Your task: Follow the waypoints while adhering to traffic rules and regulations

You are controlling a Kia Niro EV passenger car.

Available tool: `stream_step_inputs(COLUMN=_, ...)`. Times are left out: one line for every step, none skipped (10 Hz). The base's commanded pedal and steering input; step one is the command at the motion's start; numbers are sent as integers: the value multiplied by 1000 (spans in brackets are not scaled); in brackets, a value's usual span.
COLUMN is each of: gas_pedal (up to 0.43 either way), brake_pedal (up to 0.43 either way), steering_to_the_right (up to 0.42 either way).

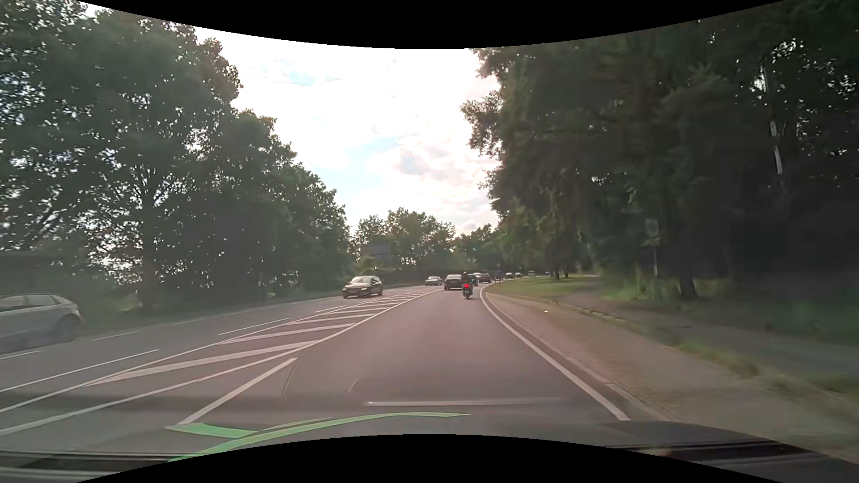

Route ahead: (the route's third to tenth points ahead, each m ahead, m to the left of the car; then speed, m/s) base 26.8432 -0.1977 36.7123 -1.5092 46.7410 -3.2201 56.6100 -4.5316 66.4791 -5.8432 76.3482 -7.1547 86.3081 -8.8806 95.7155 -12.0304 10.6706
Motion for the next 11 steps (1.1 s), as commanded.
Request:
stream_step_inputs(gas_pedal=138, brake_pedal=0, steering_to_the_right=18)
stream_step_inputs(gas_pedal=138, brake_pedal=0, steering_to_the_right=19)
stream_step_inputs(gas_pedal=138, brake_pedal=0, steering_to_the_right=18)
stream_step_inputs(gas_pedal=138, brake_pedal=0, steering_to_the_right=18)
stream_step_inputs(gas_pedal=138, brake_pedal=0, steering_to_the_right=19)
stream_step_inputs(gas_pedal=138, brake_pedal=0, steering_to_the_right=19)
stream_step_inputs(gas_pedal=138, brake_pedal=0, steering_to_the_right=19)
stream_step_inputs(gas_pedal=138, brake_pedal=0, steering_to_the_right=19)
stream_step_inputs(gas_pedal=138, brake_pedal=0, steering_to_the_right=19)
stream_step_inputs(gas_pedal=138, brake_pedal=0, steering_to_the_right=19)
stream_step_inputs(gas_pedal=138, brake_pedal=0, steering_to_the_right=19)
